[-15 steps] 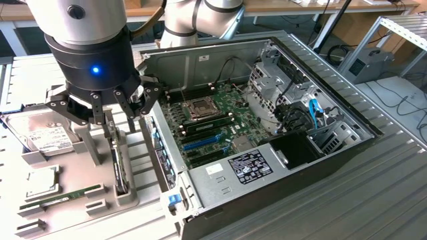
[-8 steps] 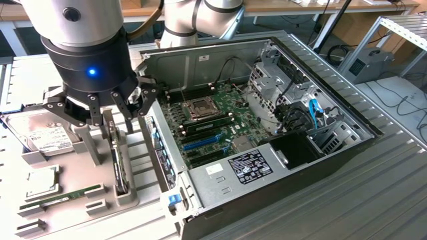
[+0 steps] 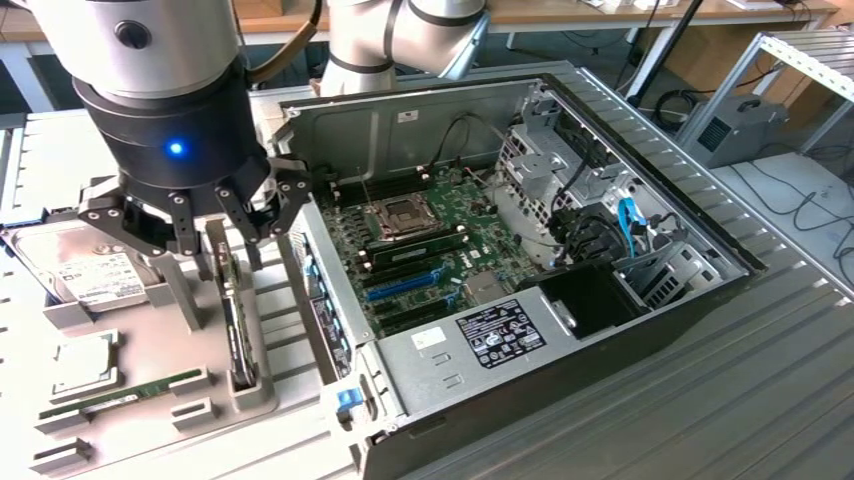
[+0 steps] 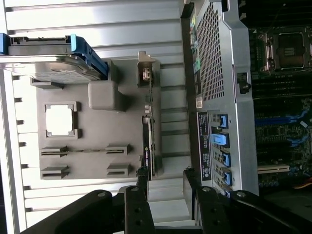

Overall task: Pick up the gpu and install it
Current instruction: 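Pick up the gpu and move the gpu toward the slot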

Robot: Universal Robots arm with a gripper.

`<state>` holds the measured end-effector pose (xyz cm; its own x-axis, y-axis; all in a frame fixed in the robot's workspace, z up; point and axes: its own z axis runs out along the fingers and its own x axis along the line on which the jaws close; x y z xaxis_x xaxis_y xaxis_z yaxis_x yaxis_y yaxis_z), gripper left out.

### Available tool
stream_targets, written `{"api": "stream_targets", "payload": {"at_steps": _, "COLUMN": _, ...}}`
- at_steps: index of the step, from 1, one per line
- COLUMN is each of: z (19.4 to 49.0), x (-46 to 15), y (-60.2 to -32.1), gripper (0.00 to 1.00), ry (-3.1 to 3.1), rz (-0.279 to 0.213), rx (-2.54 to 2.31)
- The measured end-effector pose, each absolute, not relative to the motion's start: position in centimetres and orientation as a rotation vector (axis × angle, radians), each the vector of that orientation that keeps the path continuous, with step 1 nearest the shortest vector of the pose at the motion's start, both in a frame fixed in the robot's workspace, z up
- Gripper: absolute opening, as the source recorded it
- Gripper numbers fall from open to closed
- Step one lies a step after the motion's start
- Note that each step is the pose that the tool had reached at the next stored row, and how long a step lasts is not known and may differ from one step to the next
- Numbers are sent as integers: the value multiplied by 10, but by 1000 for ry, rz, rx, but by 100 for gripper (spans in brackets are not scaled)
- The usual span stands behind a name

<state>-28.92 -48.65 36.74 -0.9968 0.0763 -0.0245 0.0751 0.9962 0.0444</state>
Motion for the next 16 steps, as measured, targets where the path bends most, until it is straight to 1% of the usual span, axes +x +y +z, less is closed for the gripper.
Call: {"api": "stream_targets", "payload": {"at_steps": 16, "z": 364, "x": -296, "y": -486, "gripper": 42, "ry": 3113, "rz": 68, "rx": 118}}
